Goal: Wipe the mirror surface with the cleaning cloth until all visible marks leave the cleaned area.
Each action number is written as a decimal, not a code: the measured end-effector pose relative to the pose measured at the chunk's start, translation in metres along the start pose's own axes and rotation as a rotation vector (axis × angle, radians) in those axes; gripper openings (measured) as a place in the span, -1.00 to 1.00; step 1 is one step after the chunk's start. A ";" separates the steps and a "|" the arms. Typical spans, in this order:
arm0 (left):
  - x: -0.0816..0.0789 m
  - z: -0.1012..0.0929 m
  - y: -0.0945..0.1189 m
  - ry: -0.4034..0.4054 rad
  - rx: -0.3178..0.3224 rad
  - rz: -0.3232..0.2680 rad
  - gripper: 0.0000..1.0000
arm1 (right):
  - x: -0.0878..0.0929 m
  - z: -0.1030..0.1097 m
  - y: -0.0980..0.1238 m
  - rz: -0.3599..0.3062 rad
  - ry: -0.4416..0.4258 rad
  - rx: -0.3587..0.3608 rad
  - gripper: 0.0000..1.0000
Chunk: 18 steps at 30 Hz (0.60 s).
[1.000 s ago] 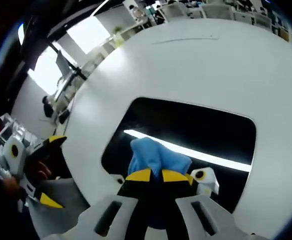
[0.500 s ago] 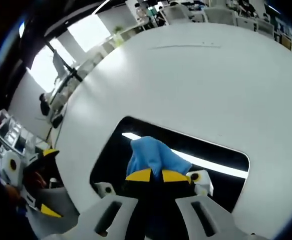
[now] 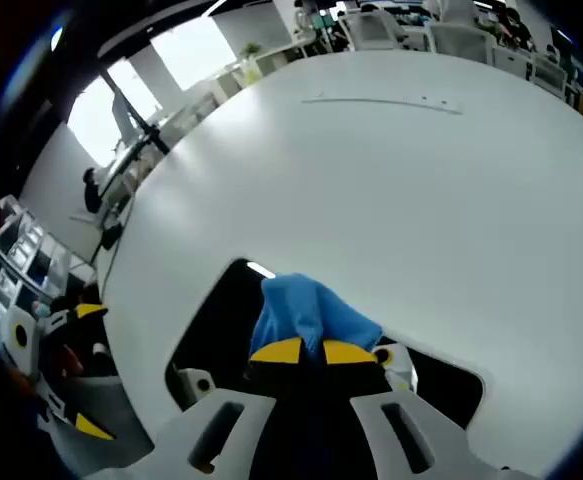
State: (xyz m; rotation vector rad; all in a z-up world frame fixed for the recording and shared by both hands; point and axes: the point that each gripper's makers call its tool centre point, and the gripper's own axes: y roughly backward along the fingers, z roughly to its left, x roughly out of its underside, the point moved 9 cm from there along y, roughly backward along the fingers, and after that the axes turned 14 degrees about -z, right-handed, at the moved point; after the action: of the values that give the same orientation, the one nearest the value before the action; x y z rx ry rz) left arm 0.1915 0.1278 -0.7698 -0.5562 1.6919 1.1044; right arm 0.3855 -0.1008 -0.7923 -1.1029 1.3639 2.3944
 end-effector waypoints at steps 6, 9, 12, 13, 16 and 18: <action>-0.001 0.000 0.001 -0.005 0.002 -0.004 0.93 | -0.001 0.001 0.000 -0.004 -0.006 0.005 -0.99; -0.002 0.000 0.001 -0.005 0.003 -0.008 0.93 | 0.001 -0.001 0.002 -0.024 0.010 -0.013 -0.99; -0.001 0.000 0.000 0.001 0.007 -0.007 0.95 | 0.001 -0.003 -0.001 -0.029 0.001 -0.020 -1.00; -0.001 0.000 0.000 0.006 0.008 -0.007 0.98 | 0.001 -0.003 -0.001 -0.028 0.002 -0.021 -1.00; -0.001 0.000 -0.001 0.005 0.017 -0.010 0.98 | 0.001 -0.004 0.001 -0.027 -0.003 -0.028 -1.00; 0.000 0.001 -0.001 0.008 0.015 -0.012 0.98 | 0.001 -0.008 -0.002 -0.027 -0.008 -0.024 -1.00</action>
State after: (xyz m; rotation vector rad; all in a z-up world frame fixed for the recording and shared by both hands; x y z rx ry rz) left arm 0.1926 0.1279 -0.7697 -0.5613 1.6999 1.0819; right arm 0.3902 -0.1065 -0.7968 -1.1086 1.3130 2.3995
